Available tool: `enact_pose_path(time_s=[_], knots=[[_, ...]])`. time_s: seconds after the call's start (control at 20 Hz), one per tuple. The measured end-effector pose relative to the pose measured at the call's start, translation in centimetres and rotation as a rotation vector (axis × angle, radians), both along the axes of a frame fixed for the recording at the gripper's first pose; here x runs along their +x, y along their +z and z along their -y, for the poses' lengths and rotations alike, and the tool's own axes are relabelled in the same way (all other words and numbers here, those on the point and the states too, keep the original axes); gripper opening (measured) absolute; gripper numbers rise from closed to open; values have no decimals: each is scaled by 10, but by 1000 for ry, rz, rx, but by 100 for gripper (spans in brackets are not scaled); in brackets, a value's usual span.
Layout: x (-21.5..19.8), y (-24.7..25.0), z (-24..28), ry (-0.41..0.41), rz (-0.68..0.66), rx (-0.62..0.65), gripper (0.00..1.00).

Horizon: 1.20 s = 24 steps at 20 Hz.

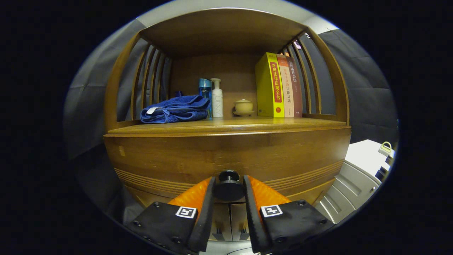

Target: Pull open the drawer, take out the items inside it, and place them on the countertop above the cabinet.

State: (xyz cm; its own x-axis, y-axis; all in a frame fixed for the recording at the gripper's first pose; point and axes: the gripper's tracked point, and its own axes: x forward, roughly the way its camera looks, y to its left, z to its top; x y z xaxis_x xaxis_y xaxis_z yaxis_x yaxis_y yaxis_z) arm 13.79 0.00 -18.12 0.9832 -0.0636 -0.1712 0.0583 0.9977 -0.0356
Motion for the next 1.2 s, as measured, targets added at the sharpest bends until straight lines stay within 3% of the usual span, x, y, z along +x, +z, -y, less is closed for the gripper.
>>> enact_pose_path(time_s=[0.25,1.2], knots=[[-3,-1,0,1,-26,-23,44],[-95,0,-3,0,-86,31,44]])
